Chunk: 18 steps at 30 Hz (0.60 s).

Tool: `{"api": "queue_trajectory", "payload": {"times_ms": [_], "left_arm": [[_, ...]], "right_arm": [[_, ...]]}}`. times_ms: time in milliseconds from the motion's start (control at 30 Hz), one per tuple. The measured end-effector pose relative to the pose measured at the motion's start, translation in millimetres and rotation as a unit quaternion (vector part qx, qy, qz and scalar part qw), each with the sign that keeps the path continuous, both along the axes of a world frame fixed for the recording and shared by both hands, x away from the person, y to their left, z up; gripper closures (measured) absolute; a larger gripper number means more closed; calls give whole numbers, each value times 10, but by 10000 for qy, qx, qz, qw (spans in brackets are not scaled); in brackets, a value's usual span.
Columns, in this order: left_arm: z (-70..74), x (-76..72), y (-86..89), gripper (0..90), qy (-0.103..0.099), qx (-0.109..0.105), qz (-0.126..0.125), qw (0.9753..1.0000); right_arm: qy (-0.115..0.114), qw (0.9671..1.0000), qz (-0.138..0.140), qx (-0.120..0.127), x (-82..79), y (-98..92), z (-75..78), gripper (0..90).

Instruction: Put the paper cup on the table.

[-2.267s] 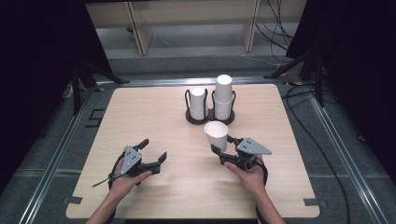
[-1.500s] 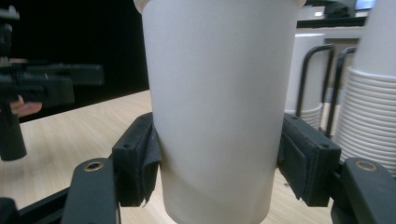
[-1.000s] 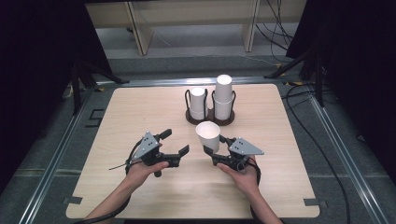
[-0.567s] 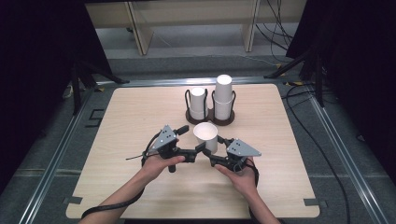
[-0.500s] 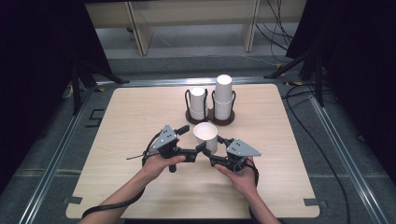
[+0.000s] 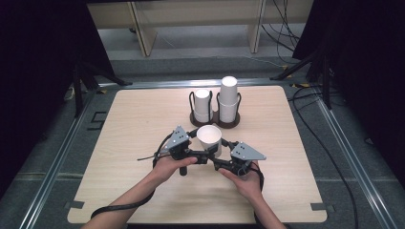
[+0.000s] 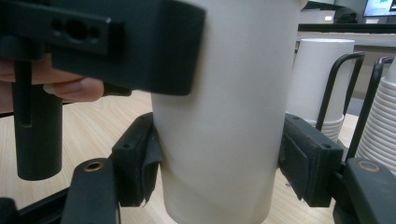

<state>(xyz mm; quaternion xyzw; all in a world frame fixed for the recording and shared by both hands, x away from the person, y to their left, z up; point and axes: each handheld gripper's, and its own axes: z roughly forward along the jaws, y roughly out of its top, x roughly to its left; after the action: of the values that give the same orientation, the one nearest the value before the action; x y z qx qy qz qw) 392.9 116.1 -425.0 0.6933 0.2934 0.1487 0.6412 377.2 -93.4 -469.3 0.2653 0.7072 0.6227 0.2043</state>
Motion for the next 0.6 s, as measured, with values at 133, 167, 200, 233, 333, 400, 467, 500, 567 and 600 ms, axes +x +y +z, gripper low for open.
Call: {"api": "queue_trajectory", "payload": {"times_ms": [133,167,200,233,333,400,467,500,567,600], "left_arm": [[4,9,-1,137,33,-8,10,10000],[5,9,-1,141,58,-30,8,10000],[5,9,-1,148,58,-30,8,10000],[2,3,4,156,17,-9,13,10000],[-5,-6,5,185,-49,0,9,10000],[-4,-30,19,206,-131,73,26,9999],[1,-38,34,222,-177,115,21,9998],[3,-44,39,227,-192,92,28,9998],[15,-49,59,234,-296,103,68,9995],[25,-52,72,235,-336,125,93,9993]], "right_arm": [[-28,9999,42,98,6,17,-10,341],[-32,9999,45,98,8,16,-11,339],[-32,9999,45,98,8,16,-11,339],[-88,9999,25,67,10,15,-10,331],[-165,9999,10,-21,17,5,-11,320],[-43,9999,102,77,10,29,-19,299],[-220,9997,107,-18,31,27,-16,291],[-163,9998,102,-38,21,32,-11,287],[-237,9996,72,-163,24,20,5,256],[-37,9999,112,-97,3,34,4,245]]}}
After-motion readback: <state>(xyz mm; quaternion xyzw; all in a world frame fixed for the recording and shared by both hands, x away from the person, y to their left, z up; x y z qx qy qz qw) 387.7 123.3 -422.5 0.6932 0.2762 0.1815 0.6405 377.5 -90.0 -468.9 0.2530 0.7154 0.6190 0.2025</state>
